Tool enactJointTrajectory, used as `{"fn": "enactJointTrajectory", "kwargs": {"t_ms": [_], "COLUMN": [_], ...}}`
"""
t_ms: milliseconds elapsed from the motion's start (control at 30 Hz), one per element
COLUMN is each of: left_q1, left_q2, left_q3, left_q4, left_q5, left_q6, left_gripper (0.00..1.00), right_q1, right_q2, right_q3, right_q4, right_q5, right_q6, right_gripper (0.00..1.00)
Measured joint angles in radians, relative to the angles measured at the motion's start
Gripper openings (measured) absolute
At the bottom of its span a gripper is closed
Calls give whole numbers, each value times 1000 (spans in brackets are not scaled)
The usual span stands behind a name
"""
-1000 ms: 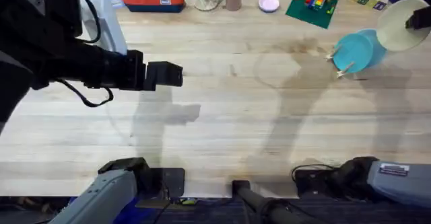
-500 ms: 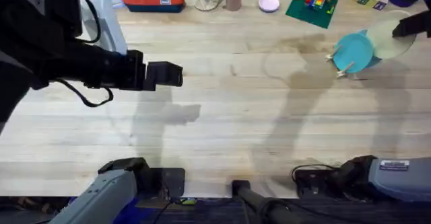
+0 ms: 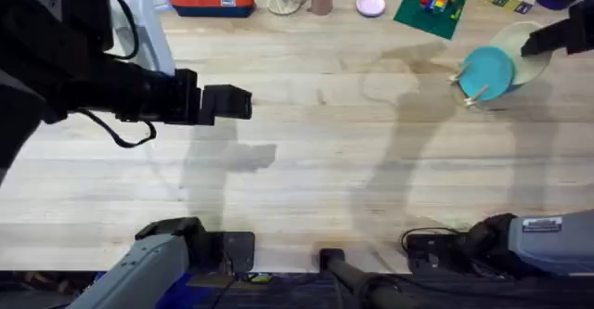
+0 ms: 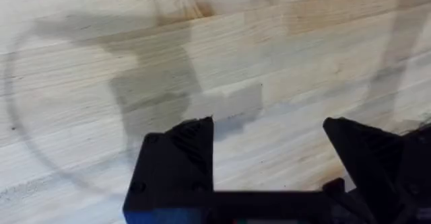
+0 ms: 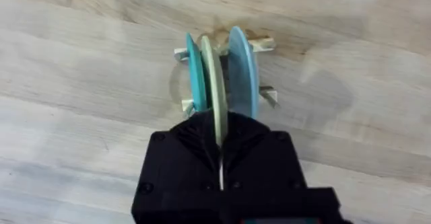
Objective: Pick up the plates from the table one by one and place each into a slot on the dish rack.
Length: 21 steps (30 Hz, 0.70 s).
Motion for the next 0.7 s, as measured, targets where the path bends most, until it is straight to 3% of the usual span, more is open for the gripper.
{"fn": "enactJointTrajectory", "kwargs": {"t_ms": [700], "left_q1": [0], "left_q2": [0], "left_q3": [0], "left_q4": [0], "left_q5": [0], "left_q6": [0], "left_gripper": [993], "right_q1": [1], "right_q2": [9], "right_q3": [0], "right_q4": [2], "right_q5": [8], "right_q6": [2], "right_gripper": [28]}}
